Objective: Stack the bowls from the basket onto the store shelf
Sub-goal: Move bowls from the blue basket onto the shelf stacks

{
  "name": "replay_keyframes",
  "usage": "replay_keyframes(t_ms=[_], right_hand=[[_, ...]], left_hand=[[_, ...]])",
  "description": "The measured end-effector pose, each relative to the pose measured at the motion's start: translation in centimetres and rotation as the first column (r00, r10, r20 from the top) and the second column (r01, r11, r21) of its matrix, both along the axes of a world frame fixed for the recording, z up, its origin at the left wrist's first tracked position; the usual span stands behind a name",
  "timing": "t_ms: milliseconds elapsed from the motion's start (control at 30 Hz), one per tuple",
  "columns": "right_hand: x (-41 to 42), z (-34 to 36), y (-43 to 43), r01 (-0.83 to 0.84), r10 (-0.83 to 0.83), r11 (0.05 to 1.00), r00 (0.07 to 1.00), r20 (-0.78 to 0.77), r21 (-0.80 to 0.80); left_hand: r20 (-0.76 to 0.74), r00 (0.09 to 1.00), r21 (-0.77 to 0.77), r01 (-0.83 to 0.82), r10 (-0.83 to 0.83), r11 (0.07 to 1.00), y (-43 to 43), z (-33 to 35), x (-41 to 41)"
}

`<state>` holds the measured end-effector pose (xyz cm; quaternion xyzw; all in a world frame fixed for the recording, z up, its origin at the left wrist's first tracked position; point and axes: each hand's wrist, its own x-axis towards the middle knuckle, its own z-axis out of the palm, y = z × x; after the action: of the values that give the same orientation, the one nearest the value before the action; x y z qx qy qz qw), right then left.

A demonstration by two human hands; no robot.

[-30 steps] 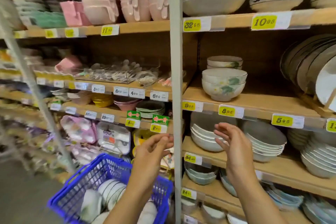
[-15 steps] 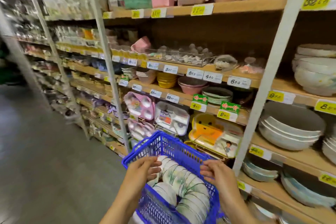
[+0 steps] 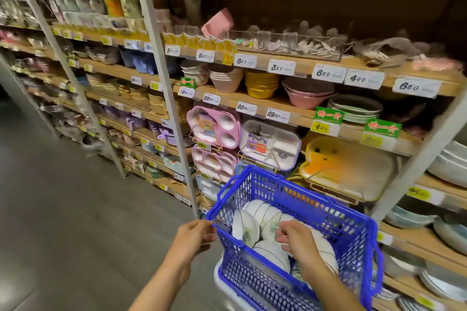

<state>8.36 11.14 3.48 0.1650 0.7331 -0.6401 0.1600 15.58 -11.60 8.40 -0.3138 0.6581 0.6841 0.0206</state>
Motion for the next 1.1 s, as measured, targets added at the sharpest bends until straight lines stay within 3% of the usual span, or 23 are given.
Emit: replay_keyframes(t_ms=[367,533,700,833,1000,1100], right_hand=[[-9.7,-8.7,-4.4,-0.020,0.003,0.996,0.982,0.191,0.089],[-13.0,-11.8,-5.1,-0.086,0.041,0.984,0.961,0.273,0.154],[-14.0,-14.1,-6.2,-0.263,0.156,0.930,0.915,0.371,0.257],[-14.8,-15.9,-8.3,-0.333,0.221,0.917,0.883,0.415,0.219],[-15.3,-17.9,-11.4,-0.512,0.349,0.769,0.839,0.419,0.384],[-15.6,-18.5,-12.3,-0.535,0.326,0.717,0.824,0.464,0.447]], left_hand=[[0.245,0.934,-0.064,0.284,-0.261,0.957,-0.2,-6.8,-14.2],[0.375,0.900,0.021,0.232,-0.223,0.973,0.2,-11.1,-19.1],[0.515,0.792,0.219,0.249,-0.329,0.943,0.9,-15.6,-21.4],[0.552,0.751,0.214,0.293,-0.362,0.932,1.5,-18.0,-23.4],[0.576,0.681,0.180,0.434,-0.452,0.883,1.0,-20.2,-24.5],[0.633,0.644,0.150,0.441,-0.428,0.885,1.0,-21.3,-25.2]])
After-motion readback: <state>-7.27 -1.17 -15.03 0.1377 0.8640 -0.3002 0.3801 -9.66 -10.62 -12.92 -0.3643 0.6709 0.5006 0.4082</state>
